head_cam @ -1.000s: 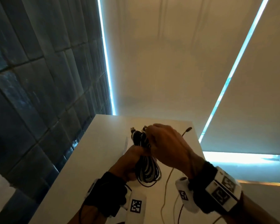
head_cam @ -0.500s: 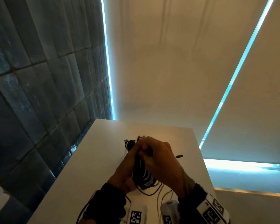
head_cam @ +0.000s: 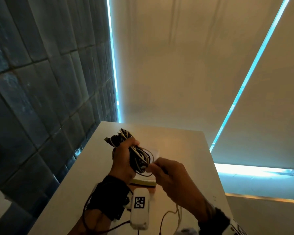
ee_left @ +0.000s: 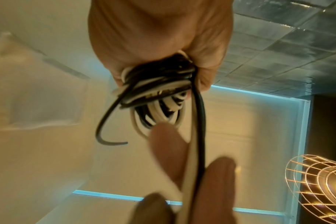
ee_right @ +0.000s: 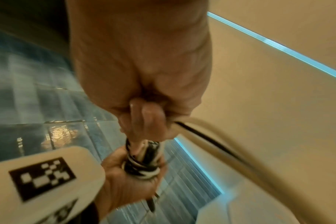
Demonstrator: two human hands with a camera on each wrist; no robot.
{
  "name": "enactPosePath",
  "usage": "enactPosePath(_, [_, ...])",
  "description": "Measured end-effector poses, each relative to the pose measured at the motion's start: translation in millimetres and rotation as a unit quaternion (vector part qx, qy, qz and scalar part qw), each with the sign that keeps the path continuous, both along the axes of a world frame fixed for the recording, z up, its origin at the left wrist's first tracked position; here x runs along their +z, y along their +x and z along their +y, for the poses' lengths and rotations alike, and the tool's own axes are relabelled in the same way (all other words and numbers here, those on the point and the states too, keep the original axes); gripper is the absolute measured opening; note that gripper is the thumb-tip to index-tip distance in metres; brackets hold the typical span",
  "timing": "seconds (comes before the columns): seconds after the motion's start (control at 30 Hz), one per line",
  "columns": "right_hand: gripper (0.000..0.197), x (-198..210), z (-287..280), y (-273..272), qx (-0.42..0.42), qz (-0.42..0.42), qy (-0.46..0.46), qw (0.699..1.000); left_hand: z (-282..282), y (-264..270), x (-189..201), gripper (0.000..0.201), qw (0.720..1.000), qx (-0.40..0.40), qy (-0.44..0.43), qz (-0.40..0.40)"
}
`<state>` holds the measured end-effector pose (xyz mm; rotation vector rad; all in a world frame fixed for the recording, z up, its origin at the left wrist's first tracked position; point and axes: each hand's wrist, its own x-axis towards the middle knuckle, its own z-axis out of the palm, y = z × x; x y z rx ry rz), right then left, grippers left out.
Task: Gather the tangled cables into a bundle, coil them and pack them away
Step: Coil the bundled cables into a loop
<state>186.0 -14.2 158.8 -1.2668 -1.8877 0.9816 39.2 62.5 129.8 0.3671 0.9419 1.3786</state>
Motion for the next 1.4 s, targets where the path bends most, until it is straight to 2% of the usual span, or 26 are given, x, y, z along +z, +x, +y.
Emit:
enactPosePath(0.07, [0.029,-11,-8,7,0.010,0.097,-0.109,0.989,3,-3,2,0.015,1.000,0.023,0.008,-0.010])
enactPosePath(0.13, [0.030,-25,-13,11,0.028,0.183,-0.207,0.961,2,-3,8,0.016,0.999,0.032,0.031,-0.023])
enactPosePath(0.2, [0.041,-38,-15,15,0.054,0.240,-0.269,0.931,-1,2,12,0.021,0.997,0.023,0.052,-0.046])
enactPosePath(0.27, [0.048,-47,-12,18,0.072,0.279,-0.296,0.911,-4,7,16,0.026,0.995,0.000,0.062,-0.074])
enactPosePath(0.37, [0.038,-52,-7,25,0.085,0.303,-0.311,0.897,-7,10,22,0.022,0.993,-0.023,0.063,-0.095])
enactPosePath(0.5, [0.026,-56,-3,31,0.091,0.304,-0.320,0.893,-11,12,30,0.009,0.993,-0.051,0.062,-0.083])
enactPosePath(0.57, [0.026,-56,0,34,0.095,0.283,-0.330,0.895,-14,12,31,0.004,0.991,-0.083,0.060,-0.087])
enactPosePath(0.7, [0.024,-51,11,40,0.114,0.223,-0.323,0.913,-20,9,31,0.026,0.976,-0.191,0.070,-0.082])
enactPosePath(0.8, [0.018,-41,23,45,0.095,0.151,-0.292,0.940,-24,9,28,0.028,0.964,-0.249,0.070,-0.064])
enactPosePath(0.93, [0.020,-24,40,45,0.082,0.024,-0.210,0.974,-28,13,26,0.026,0.956,-0.286,0.059,-0.019])
enactPosePath(1.03, [0.003,-16,46,41,0.083,-0.041,-0.114,0.989,-30,13,24,0.027,0.954,-0.294,0.054,0.030])
enactPosePath(1.07, [0.005,-13,46,39,0.083,-0.059,-0.080,0.992,-30,13,22,0.028,0.954,-0.293,0.053,0.041])
enactPosePath(1.2, [0.010,10,49,32,0.084,-0.161,0.067,0.981,-29,7,30,0.031,0.953,-0.295,0.047,0.051])
enactPosePath(1.3, [0.007,35,54,30,0.092,-0.199,0.139,0.966,-27,1,41,0.033,0.951,-0.299,0.066,0.054])
enactPosePath(1.4, [0.039,61,59,29,0.086,-0.237,0.144,0.957,-27,-3,49,0.034,0.946,-0.307,0.082,0.063])
